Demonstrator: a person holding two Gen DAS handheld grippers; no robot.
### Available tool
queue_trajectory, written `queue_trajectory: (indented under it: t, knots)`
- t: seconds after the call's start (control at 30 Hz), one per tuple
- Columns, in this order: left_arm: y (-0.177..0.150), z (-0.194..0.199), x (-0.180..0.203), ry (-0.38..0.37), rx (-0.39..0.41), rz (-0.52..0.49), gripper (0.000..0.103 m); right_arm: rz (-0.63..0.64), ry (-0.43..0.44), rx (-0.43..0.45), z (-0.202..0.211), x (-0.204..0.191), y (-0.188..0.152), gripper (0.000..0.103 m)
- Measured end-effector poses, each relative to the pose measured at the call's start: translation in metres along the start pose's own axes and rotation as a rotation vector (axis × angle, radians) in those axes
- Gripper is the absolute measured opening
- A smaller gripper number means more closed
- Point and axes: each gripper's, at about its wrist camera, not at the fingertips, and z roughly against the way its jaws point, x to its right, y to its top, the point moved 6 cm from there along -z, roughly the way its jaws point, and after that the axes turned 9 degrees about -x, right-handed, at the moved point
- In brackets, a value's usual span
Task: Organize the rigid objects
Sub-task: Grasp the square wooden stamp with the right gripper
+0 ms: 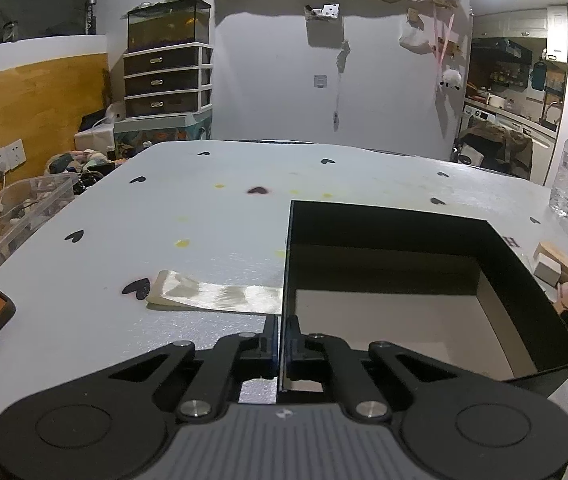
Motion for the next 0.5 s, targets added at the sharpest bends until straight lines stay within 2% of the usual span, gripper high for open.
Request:
queue_trajectory:
  t: [0.13,0.4,0.5]
  knots:
    - [0.001,0.001,0.001,-0.013,0.001,-0.019,0.002,0.053,0.024,-0.040,-0.005,-0.005,0.001,0.076]
    - [0.001,-0.002,0.001,-0.033,-0.001,-0.085,0.002,0.042,0.050,-0.094,0.003,-0.002,-0.010,0.076]
    - [0.001,-0.002,0.000,-0.041,0.001,-0.092,0.002,0.051,0.078,-0.083,0.017,-0.004,-0.007,0.076]
